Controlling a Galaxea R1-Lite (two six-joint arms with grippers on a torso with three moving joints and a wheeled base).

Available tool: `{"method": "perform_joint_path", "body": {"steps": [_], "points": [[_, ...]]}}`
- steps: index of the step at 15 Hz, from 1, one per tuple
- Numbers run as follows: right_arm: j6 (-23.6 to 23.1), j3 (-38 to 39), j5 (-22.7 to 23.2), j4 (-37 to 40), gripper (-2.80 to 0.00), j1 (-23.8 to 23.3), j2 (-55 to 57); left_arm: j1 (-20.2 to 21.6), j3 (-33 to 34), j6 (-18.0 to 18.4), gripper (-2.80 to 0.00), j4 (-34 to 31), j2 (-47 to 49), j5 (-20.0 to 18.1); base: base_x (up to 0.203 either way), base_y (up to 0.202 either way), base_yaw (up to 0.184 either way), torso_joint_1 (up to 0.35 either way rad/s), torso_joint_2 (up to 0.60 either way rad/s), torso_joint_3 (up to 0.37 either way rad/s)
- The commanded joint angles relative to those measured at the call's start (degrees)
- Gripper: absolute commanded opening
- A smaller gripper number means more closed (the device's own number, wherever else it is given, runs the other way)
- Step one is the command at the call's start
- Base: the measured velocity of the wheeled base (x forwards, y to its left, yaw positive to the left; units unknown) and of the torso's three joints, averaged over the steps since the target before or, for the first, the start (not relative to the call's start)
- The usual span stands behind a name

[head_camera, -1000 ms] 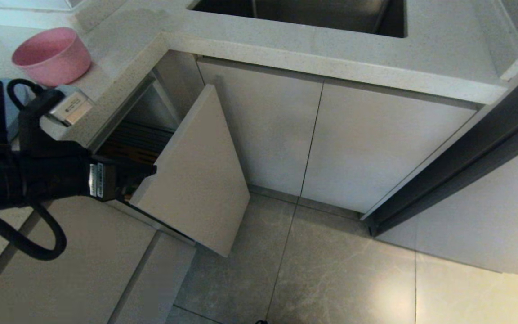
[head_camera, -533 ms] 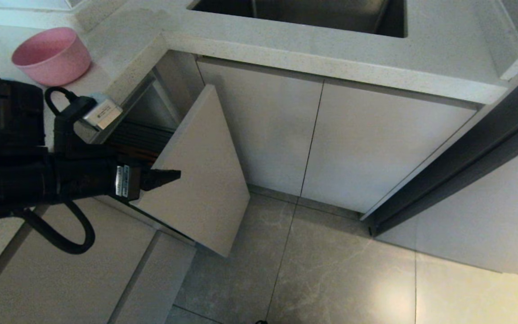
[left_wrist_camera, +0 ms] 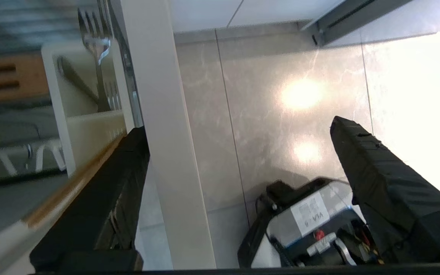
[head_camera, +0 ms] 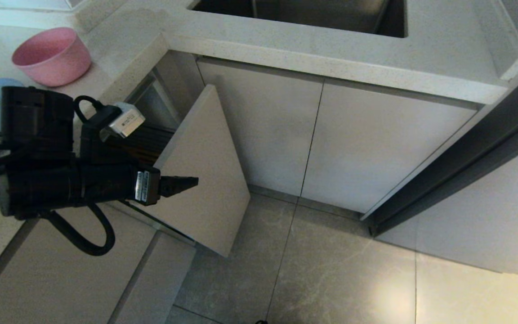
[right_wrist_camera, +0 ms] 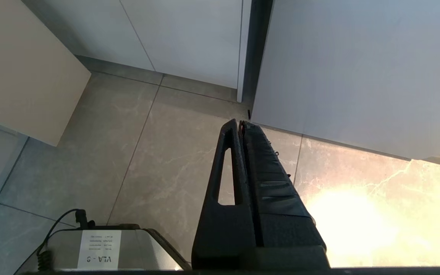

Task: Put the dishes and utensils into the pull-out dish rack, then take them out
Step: Open the cupboard

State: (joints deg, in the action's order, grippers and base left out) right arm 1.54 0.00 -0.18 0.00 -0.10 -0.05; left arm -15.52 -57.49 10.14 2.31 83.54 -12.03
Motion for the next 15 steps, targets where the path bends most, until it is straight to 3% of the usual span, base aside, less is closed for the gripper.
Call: {"method": "perform_joint_path", "body": {"steps": [1,13,15], "points": [[0.05,0.0,0.0,0.0,-2.8,0.01,-0.04,-1.11,0.0,-0.2,0.0,0.58,0.69,-0.18,0.0,0.0,0.0,0.0,0.0,0.0],[0.05,0.0,0.0,0.0,-2.8,0.01,-0.04,-10.82,-0.8,-3.06,0.0,0.96,2.77,-0.18,0.0,0.0,0.0,0.0,0.0,0.0],[0.05,0.0,0.0,0.0,-2.8,0.01,-0.04,-12.64,-2.05,-4.94,0.0,1.01,3.38,-0.18,0.0,0.0,0.0,0.0,0.0,0.0]]}}
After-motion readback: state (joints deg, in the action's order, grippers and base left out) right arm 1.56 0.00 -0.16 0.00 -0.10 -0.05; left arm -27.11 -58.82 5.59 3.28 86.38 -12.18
